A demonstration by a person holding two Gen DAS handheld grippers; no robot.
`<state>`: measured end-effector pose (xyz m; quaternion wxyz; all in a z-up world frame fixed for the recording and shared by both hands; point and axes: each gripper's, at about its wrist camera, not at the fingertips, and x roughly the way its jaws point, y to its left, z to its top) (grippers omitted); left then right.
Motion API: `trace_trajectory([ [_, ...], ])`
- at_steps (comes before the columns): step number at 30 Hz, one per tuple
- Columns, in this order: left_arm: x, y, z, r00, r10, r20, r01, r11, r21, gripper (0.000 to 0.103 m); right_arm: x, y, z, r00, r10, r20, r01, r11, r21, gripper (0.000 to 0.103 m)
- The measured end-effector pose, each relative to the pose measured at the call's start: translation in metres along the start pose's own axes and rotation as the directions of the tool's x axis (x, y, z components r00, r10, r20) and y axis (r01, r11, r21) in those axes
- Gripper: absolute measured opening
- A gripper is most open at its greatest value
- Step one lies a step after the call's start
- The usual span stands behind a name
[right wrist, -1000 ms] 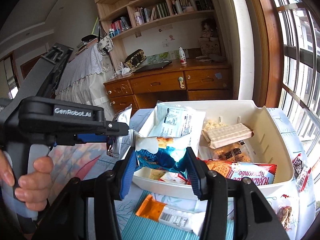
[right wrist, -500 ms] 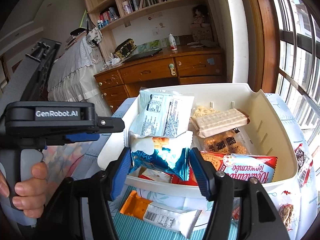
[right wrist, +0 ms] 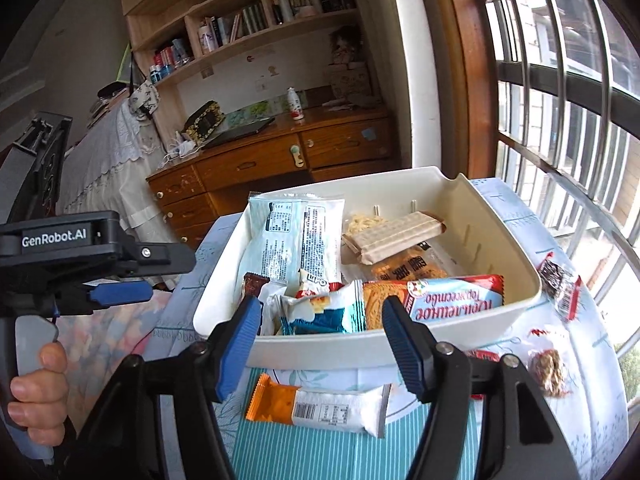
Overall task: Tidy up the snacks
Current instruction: 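Withdraw both tools toward the orange-white bar and clear nut bag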
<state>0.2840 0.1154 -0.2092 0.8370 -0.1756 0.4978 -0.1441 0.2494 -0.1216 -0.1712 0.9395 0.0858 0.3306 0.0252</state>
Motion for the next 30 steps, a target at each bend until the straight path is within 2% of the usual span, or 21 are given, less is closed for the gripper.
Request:
trace_trajectory([
  [2,-0.003,0.003,-0.005,1.0,-0.012,-0.016,0.012,1.0,0.002,0.08,-0.007,0.003,-0.005,1.0,-0.021,0.011,0.021,1.0,0.011,0.069],
  [9,-0.007,0.012,-0.023,0.995,-0.033,-0.09,0.031,0.999,-0.019,0.08,-0.025,0.009,-0.021,0.997,-0.076,-0.002,0.076,0.997,0.029,0.071],
  [13,-0.002,0.013,-0.037,0.992,-0.007,-0.127,0.004,1.0,-0.018,0.08,-0.034,0.005,-0.034,0.993,-0.112,-0.029,0.113,0.993,0.024,0.072],
  [19,0.018,0.006,-0.06,0.979,0.02,-0.203,-0.028,0.999,-0.04,0.081,-0.041,-0.017,-0.055,0.98,-0.17,-0.1,0.175,0.984,0.043,0.072],
  [24,0.032,-0.011,-0.078,0.975,0.043,-0.218,-0.054,0.997,-0.046,0.083,-0.041,-0.043,-0.066,0.966,-0.211,-0.148,0.221,0.974,0.054,0.072],
  [30,0.053,-0.033,-0.093,0.967,0.065,-0.246,-0.102,0.985,-0.139,0.083,-0.037,-0.075,-0.07,0.956,-0.208,-0.206,0.223,0.973,0.054,0.072],
])
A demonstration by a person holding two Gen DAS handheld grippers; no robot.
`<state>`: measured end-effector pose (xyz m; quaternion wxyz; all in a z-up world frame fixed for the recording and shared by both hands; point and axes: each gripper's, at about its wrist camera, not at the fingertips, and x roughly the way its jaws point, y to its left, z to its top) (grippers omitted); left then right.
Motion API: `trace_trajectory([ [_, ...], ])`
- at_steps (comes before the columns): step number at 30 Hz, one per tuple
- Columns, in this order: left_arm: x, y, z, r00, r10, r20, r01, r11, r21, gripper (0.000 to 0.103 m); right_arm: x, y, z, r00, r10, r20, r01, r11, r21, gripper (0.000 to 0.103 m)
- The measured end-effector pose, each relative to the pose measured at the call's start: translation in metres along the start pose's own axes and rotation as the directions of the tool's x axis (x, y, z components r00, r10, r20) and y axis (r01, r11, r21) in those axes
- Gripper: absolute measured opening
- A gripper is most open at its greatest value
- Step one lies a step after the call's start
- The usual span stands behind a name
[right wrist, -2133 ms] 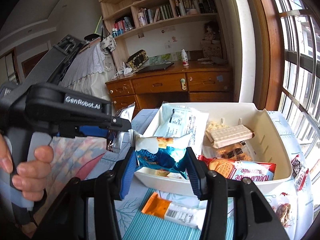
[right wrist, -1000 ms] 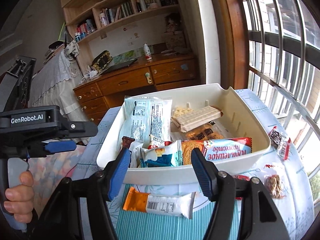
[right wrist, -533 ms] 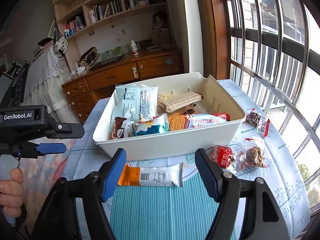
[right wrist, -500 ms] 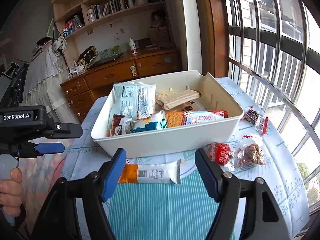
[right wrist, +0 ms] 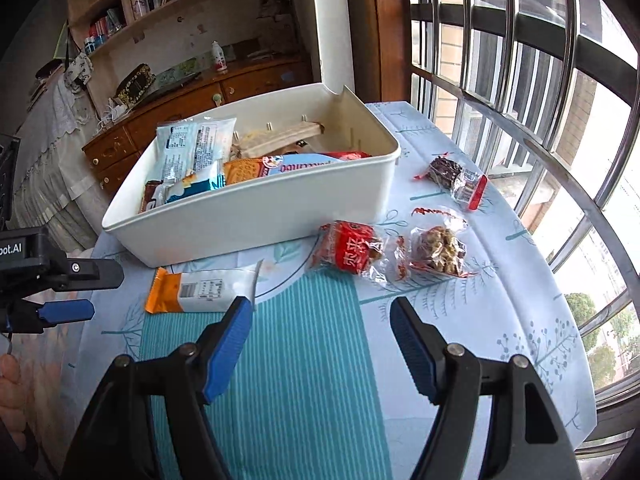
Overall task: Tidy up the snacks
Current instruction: 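Withdraw both tools toward the orange-white bar and clear nut bag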
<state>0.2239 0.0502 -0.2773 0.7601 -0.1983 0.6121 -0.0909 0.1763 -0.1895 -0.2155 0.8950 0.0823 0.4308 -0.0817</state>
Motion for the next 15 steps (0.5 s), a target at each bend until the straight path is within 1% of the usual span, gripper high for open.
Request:
trace_trajectory([
  [4,0.011,-0.01,-0.006,1.0,0.01,0.004,-0.009,0.995,-0.1,0.083,0.012,-0.024,0.004,0.999,0.015,-0.051,-0.015,1.0,0.004,0.072],
  [7,0.021,-0.016,-0.008,0.998,0.059,-0.007,-0.06,0.983,-0.171,0.083,0.021,-0.04,0.011,0.996,0.028,-0.085,-0.028,1.0,0.007,0.072],
  [9,0.027,-0.019,-0.007,0.997,0.077,-0.014,-0.078,0.974,-0.213,0.083,0.028,-0.049,0.015,0.994,0.029,-0.105,-0.03,1.0,-0.005,0.072],
  [11,0.033,-0.021,-0.006,0.995,0.102,-0.015,-0.102,0.96,-0.259,0.083,0.035,-0.057,0.019,0.992,0.026,-0.12,-0.029,0.999,-0.021,0.072],
  [15,0.045,-0.015,-0.004,0.99,0.136,-0.022,-0.134,0.918,-0.374,0.083,0.047,-0.07,0.027,0.988,0.031,-0.149,-0.037,0.999,-0.034,0.072],
])
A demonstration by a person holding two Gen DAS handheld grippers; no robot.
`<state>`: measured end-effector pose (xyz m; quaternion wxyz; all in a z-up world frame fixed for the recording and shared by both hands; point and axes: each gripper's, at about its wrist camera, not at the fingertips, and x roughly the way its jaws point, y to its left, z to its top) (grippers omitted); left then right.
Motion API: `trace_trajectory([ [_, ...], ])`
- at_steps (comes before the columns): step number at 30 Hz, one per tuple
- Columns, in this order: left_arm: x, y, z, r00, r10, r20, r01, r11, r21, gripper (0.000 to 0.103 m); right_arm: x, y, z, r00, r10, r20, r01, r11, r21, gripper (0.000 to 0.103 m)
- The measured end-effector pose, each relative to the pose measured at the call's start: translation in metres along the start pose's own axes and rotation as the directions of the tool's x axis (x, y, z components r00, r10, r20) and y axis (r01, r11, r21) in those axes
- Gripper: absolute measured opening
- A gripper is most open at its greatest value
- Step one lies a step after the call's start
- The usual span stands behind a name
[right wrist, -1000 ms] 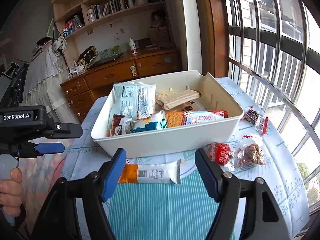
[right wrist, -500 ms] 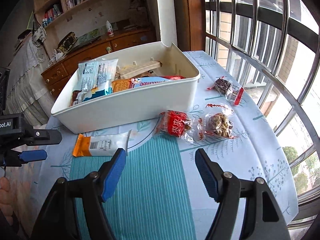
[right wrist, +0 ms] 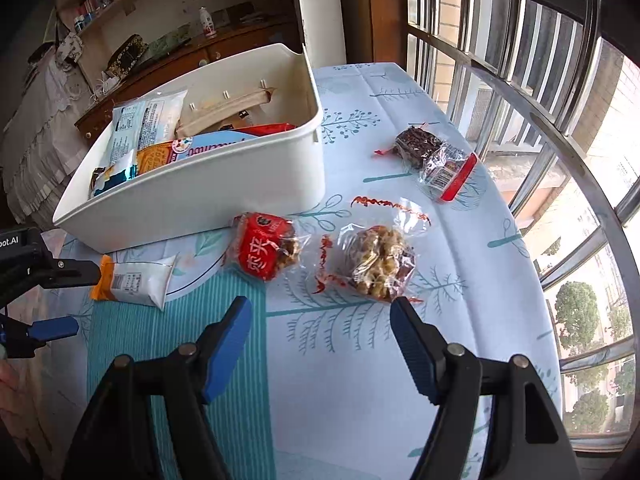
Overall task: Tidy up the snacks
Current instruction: 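Withdraw both tools toward the orange-white bar and clear nut bag, then grasp the orange-white bar with the left tool while the right tool grasps the clear nut bag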
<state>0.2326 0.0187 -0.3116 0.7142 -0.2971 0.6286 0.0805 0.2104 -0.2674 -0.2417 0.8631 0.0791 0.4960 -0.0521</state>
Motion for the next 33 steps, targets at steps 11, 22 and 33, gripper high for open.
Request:
trace_trajectory([
  [11,0.022,0.006,0.016,0.998,0.055,0.024,-0.049,0.977,-0.206,0.083,0.024,-0.015,0.019,1.0,0.002,-0.008,-0.003,0.996,-0.09,0.077],
  [22,0.046,0.005,0.022,0.995,0.086,-0.056,-0.099,0.951,-0.293,0.083,0.046,-0.024,0.023,0.998,0.008,-0.064,-0.015,0.994,-0.105,0.077],
  [33,0.056,-0.015,0.045,0.989,0.139,-0.053,-0.149,0.946,-0.288,0.07,0.046,-0.026,0.023,0.998,0.04,-0.051,-0.044,0.995,-0.092,0.073],
])
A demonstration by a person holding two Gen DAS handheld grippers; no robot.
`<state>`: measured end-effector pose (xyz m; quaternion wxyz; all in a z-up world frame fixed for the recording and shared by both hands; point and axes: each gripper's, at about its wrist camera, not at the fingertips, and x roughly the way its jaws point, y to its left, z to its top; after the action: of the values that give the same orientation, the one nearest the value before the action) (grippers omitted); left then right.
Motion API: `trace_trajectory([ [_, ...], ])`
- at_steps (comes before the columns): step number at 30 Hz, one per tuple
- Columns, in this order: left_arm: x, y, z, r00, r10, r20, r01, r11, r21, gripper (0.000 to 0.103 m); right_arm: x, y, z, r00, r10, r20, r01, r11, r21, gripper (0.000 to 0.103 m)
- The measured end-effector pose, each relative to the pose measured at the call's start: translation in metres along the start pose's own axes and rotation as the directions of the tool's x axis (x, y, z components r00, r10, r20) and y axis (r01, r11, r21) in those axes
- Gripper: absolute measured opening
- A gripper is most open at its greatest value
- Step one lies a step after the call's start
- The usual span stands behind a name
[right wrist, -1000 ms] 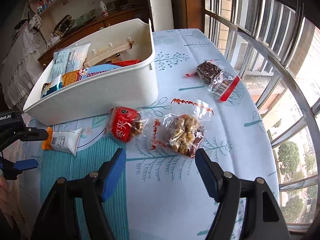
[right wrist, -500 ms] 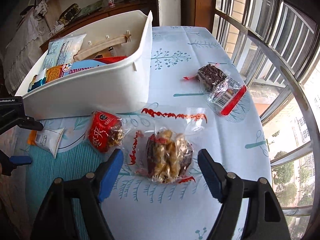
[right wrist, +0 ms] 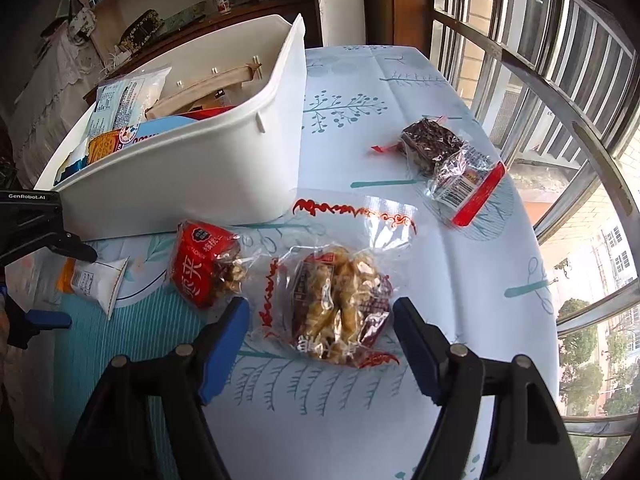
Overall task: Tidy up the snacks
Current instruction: 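Grasp the orange-white bar with the left tool while the right tool grasps the clear nut bag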
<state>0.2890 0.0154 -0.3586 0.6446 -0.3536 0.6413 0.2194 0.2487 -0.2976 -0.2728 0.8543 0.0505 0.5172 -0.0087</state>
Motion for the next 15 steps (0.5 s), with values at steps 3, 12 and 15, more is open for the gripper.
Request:
trace_trajectory([
  [3,0.001,-0.01,-0.001,0.999,0.05,0.01,-0.051,0.999,0.016,0.056,-0.001,0.0,0.0,1.0,0.003,0.005,-0.003,1.0,-0.015,0.067],
  [12,0.003,-0.029,-0.005,0.995,0.093,0.043,-0.095,0.994,0.045,0.044,-0.006,-0.001,-0.003,1.0,0.0,0.019,0.001,1.0,-0.029,0.062],
  [15,0.004,-0.032,-0.01,0.995,0.09,0.042,-0.092,0.994,0.062,0.04,-0.007,-0.002,-0.003,1.0,-0.007,0.022,0.008,0.999,-0.037,0.056],
])
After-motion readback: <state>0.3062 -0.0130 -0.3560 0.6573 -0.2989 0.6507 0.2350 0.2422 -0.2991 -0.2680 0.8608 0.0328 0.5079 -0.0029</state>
